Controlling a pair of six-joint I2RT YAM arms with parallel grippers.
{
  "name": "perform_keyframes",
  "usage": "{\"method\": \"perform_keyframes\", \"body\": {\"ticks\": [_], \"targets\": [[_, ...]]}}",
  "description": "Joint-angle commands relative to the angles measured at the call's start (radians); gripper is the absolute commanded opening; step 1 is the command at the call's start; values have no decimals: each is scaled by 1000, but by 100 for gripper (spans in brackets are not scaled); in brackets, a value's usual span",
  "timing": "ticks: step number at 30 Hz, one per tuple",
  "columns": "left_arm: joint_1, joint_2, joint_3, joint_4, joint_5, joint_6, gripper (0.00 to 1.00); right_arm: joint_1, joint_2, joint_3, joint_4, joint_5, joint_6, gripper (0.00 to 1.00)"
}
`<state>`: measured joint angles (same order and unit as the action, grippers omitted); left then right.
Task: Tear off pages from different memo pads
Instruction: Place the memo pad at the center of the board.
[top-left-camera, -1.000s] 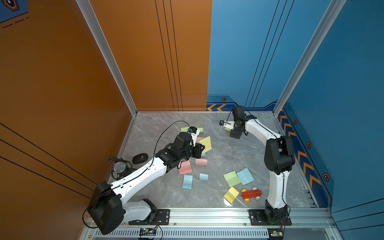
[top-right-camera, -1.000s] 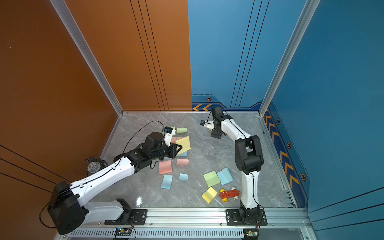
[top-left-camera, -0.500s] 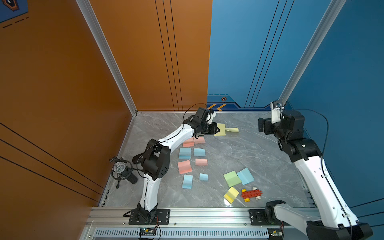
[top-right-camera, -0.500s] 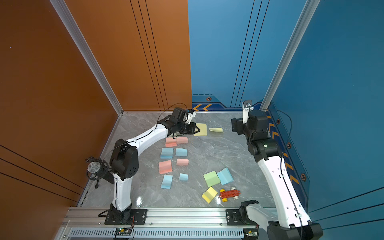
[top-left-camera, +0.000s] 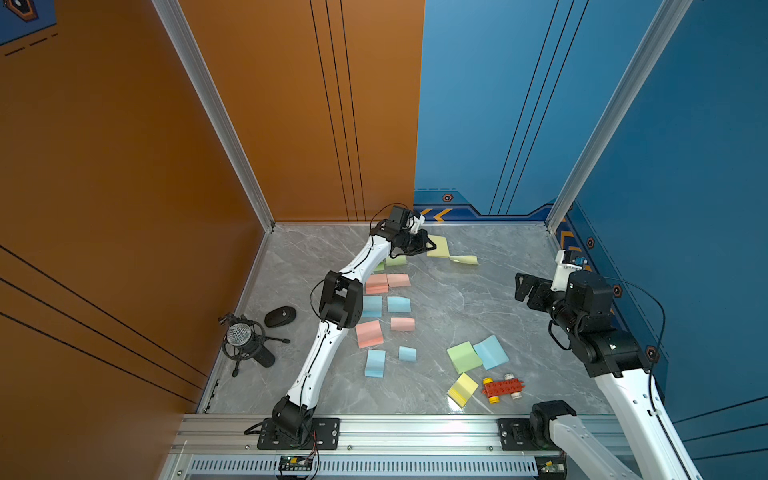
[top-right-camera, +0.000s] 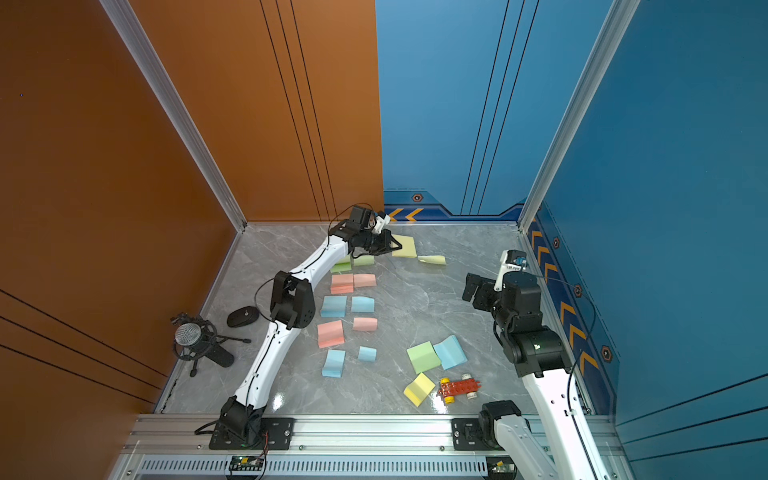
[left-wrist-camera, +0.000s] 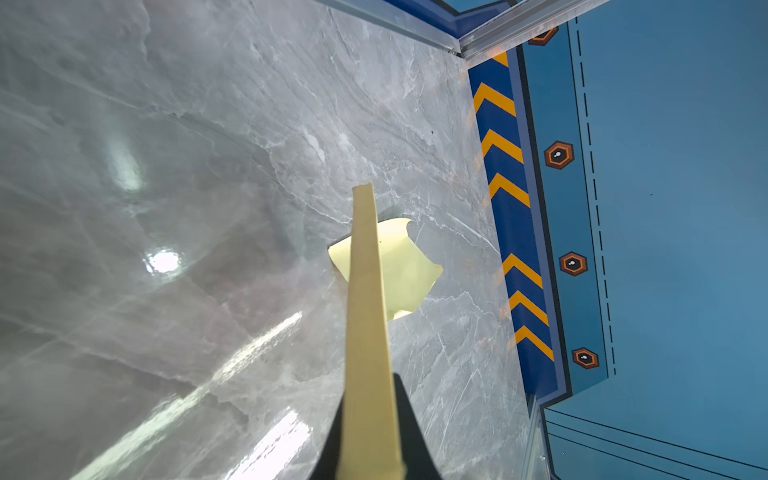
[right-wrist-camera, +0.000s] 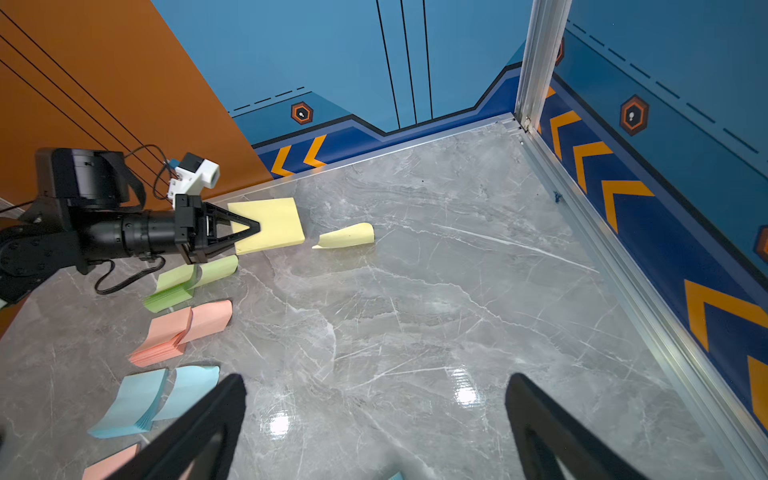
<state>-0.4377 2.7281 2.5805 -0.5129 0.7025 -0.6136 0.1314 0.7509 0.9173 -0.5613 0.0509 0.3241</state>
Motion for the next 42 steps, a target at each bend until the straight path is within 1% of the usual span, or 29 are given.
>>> {"method": "perform_keyframes", "body": {"ticks": [1, 6, 14, 17, 19, 22, 25, 27, 32, 33, 35, 36, 39, 42], "targets": [[-15, 16, 33, -37, 49, -44, 0, 10, -44, -45, -65, -6, 20, 100], [-13, 1, -50, -42, 9, -39, 0, 20, -79, -91, -79, 13, 11, 100], [10, 13, -57, -92, -44, -22, 0, 43, -30, -143, -117, 11, 82, 100], [21, 29, -38, -105, -49, -27, 6, 57, -25, -171, -133, 28, 101, 100], [26, 41, -28, -107, -46, -33, 13, 67, -31, -194, -139, 38, 117, 100], [30, 46, -21, -111, -56, -34, 30, 85, -39, -226, -148, 45, 134, 100], [30, 47, -3, -118, -71, -35, 46, 108, -32, -248, -157, 77, 145, 100], [30, 42, 11, -126, -85, -35, 50, 130, -20, -258, -157, 101, 154, 100], [21, -11, 17, -136, -143, -22, 75, 191, 67, -260, -148, 132, 162, 100], [19, -25, 17, -137, -156, -19, 80, 197, 93, -262, -141, 126, 164, 100], [14, -46, 23, -140, -178, -18, 85, 200, 146, -268, -121, 102, 173, 100], [11, -50, 30, -143, -189, -14, 91, 201, 175, -272, -108, 87, 177, 100], [4, -46, 69, -167, -192, -8, 94, 202, 251, -281, -65, 56, 192, 100], [-12, -72, 50, -168, -169, 12, 95, 200, 312, -284, -36, 41, 202, 98]]}}
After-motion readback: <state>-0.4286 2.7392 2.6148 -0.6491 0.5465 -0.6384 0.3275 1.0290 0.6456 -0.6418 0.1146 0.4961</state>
